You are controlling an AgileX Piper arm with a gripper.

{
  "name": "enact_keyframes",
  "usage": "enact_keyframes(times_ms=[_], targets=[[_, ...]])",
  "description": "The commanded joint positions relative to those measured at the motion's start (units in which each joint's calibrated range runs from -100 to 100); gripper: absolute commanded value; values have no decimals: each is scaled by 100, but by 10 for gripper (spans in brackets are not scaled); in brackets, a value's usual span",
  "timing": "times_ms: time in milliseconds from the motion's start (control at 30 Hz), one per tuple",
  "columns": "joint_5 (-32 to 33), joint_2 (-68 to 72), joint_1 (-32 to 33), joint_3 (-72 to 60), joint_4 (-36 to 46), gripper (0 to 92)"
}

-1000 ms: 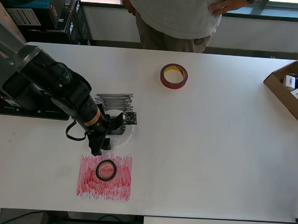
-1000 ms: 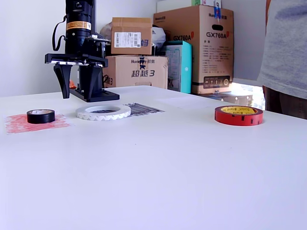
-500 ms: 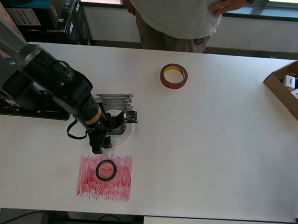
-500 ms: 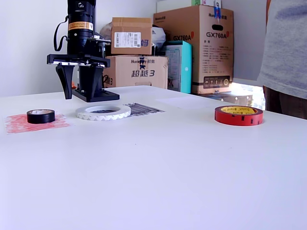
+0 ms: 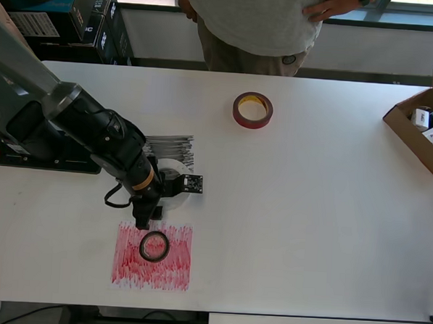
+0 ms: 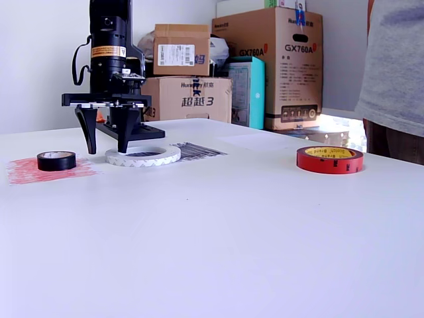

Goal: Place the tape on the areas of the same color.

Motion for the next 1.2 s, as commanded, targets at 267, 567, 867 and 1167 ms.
enact_keyframes(times_ms=[267,567,867,1167], targets=[[41,15,0,65,54,619],[41,15,0,65,62,479],[41,15,0,65,79,18],[41,-69,-8,10,113,0]])
